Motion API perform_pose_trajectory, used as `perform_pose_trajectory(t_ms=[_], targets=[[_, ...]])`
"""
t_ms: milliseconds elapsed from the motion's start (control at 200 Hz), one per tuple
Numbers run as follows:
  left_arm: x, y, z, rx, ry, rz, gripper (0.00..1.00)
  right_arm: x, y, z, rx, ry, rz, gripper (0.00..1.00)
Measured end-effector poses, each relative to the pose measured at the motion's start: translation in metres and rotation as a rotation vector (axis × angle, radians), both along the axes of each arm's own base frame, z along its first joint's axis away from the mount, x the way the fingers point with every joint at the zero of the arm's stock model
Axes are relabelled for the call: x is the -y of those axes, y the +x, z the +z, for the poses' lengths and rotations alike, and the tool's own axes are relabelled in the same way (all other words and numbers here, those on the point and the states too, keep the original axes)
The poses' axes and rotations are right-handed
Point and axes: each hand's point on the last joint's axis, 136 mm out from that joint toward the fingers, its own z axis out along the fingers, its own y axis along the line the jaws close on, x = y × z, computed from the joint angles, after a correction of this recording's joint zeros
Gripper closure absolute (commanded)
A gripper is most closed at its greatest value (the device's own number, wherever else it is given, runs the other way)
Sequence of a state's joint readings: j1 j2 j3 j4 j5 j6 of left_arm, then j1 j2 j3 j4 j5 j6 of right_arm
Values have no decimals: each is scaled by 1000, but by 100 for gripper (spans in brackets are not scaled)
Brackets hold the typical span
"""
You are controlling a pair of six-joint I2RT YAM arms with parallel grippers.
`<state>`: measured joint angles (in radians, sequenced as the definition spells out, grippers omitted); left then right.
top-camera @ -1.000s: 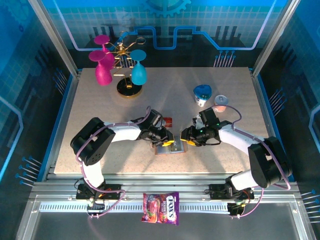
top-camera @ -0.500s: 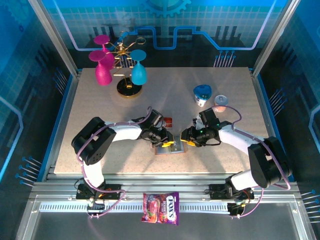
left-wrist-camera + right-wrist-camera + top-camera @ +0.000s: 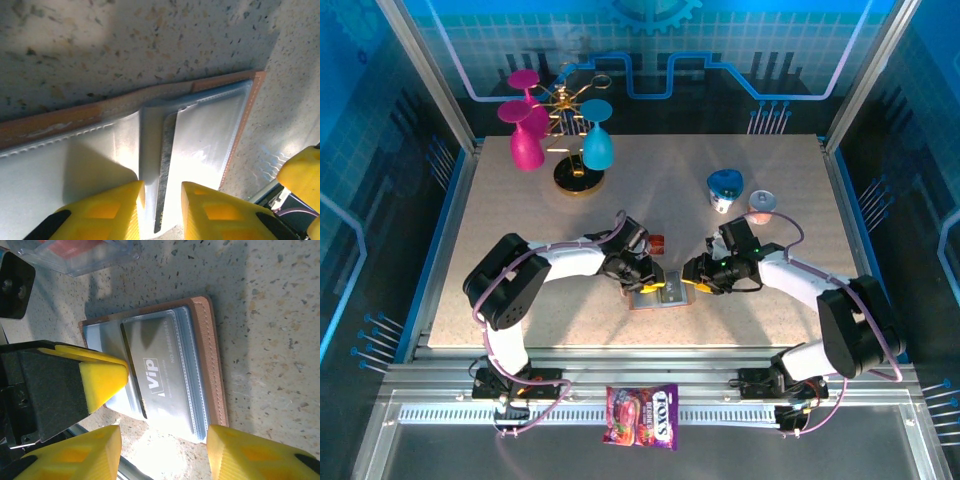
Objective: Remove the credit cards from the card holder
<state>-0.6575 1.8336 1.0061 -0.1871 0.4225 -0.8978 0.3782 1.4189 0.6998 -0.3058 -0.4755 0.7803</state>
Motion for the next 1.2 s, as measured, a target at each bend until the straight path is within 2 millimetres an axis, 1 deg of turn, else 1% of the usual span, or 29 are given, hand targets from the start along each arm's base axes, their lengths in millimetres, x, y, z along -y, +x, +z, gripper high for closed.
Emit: perform_pose_trajectory(t_ms=[185, 380, 470, 840, 1041, 1201], targets=[[2, 0, 3, 4, -10, -4, 73, 0, 0, 0, 0, 0, 0, 50], [18, -3, 11, 10, -66, -22, 74, 0, 0, 0, 0, 0, 0, 50], [21, -4, 12, 6, -74, -22, 74, 0, 0, 0, 0, 0, 0, 50], [17, -8, 9, -1, -45, -37, 74, 0, 0, 1, 1, 3, 1, 50], [15, -10, 0, -19, -23, -39, 74, -1, 2, 2, 10, 9, 1, 50], [15, -9, 2, -13, -22, -42, 74, -4, 4, 3, 16, 21, 2, 50]])
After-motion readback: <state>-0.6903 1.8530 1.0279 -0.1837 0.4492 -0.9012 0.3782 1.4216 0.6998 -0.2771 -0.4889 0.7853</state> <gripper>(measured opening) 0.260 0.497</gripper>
